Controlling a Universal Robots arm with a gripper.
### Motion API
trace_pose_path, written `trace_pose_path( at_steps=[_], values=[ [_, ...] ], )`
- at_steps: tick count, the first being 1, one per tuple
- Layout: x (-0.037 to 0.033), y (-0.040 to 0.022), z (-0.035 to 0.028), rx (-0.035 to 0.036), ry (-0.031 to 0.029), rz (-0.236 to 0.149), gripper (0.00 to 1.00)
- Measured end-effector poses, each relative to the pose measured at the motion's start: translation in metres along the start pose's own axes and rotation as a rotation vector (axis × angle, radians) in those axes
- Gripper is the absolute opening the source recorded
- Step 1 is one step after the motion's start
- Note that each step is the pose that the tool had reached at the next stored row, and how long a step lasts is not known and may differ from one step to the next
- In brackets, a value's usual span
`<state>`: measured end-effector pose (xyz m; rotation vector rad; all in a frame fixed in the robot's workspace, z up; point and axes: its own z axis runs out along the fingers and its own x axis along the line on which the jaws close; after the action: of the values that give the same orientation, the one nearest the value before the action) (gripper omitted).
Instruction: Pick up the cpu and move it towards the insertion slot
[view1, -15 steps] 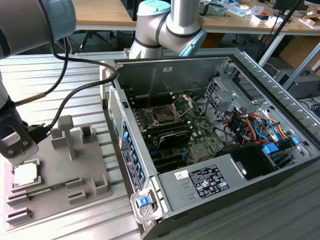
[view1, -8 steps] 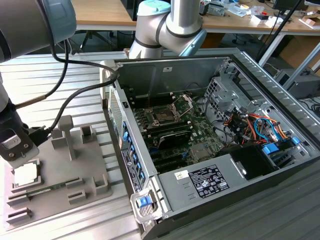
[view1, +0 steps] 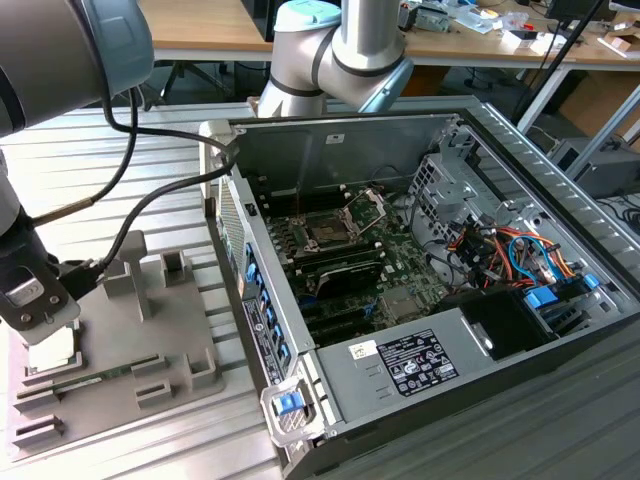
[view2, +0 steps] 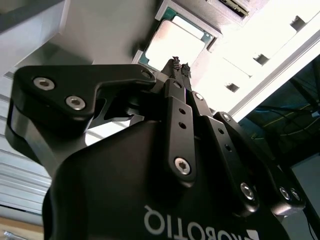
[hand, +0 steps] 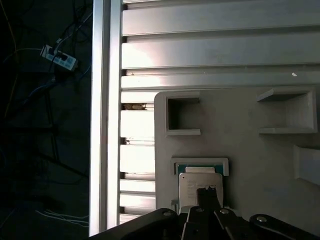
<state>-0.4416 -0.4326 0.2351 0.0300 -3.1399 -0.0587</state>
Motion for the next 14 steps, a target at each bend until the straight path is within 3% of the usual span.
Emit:
trace_pose_path(
  at_steps=[14],
  values=[
    [0.0000, -0.0027, 0.0073, 0.0015, -0.0001, 0.000, 0.11]
  ],
)
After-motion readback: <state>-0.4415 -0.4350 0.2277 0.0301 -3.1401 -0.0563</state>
